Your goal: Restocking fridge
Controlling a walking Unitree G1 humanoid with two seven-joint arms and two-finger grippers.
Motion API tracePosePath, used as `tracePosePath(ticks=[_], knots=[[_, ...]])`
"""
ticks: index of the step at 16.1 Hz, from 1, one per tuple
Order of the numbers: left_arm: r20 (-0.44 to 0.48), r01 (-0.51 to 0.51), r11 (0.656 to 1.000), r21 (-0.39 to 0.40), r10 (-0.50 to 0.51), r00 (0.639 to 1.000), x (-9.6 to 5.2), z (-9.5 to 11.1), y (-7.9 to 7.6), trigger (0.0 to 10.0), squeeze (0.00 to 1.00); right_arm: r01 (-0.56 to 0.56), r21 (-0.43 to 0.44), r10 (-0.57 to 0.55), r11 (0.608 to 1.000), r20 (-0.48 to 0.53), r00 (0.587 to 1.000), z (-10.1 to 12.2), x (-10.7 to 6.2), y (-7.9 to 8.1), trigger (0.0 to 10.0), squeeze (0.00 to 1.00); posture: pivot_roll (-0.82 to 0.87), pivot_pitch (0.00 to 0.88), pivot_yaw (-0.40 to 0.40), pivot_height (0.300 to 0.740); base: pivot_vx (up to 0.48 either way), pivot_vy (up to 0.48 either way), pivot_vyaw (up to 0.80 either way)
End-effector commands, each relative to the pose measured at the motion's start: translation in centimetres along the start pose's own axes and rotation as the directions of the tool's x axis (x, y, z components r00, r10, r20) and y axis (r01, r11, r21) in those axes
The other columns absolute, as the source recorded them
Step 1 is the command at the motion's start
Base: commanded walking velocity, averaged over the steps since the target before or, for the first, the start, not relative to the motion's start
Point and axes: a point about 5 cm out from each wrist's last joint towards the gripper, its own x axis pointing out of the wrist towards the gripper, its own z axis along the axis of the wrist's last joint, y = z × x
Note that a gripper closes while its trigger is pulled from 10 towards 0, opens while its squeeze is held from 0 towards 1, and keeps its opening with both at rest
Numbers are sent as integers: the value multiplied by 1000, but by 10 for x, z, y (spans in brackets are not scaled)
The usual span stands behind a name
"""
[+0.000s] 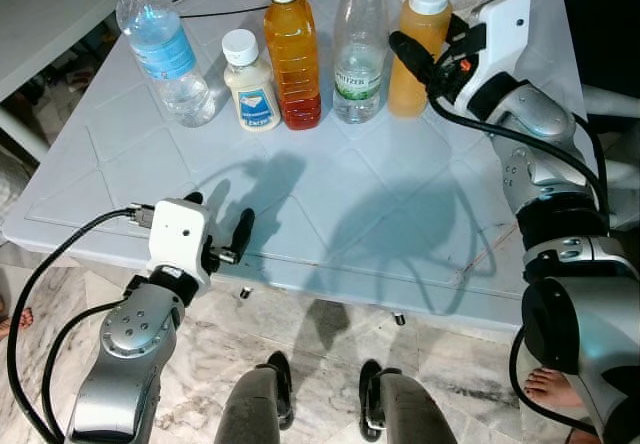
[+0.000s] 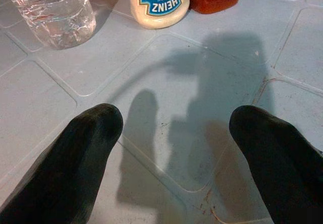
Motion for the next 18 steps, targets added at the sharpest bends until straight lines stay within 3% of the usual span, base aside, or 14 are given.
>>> tracePosePath(ticks=[1,5,8,9,10,11,12,14,15,18], knots=[[-32,-9,1000,10,9,999,-3,-6,3,10000,0,-27,-40,28,999,6,1000,1,1,5,10000,0,132,266,92,740,0,0,0],[-53,-69,998,13,69,996,-4,-10,5,10000,0,1,-27,1,1000,73,997,2,-15,21,10000,0,123,250,77,740,0,0,0],[-65,-86,996,-20,85,994,-3,-18,0,10000,0,156,75,-160,985,58,985,-25,-68,51,10000,0,90,207,50,740,0,0,0],[-65,-85,996,-22,84,994,-3,-18,-2,10000,0,185,66,-188,980,43,981,-29,-77,54,10000,0,84,198,46,740,0,0,0],[-61,-83,996,-27,81,995,0,-19,-4,10000,0,278,122,-280,953,-3,960,-40,-89,57,10000,0,73,185,44,740,0,0,0],[-59,-84,996,-30,82,995,4,-20,-4,10000,0,325,83,-322,942,-48,946,-48,-103,63,10000,0,61,173,39,740,0,0,0],[-55,-85,996,-34,83,995,6,-20,-4,10000,0,345,87,-340,935,-63,938,-50,-107,65,10000,0,52,172,38,740,0,0,0],[-48,-86,995,-42,84,995,11,-20,-5,10000,0,362,113,-353,925,-95,931,-55,-113,68,7843,0,39,165,29,740,0,0,0],[-42,-87,995,-44,86,995,14,-20,-5,10000,0,364,108,-354,925,-101,930,-55,-113,68,10000,0,34,161,26,740,0,0,0],[-32,-93,994,-50,92,995,17,-21,-8,10000,0,375,46,-371,926,-76,926,-46,-110,59,10000,0,23,153,15,740,0,0,0]])
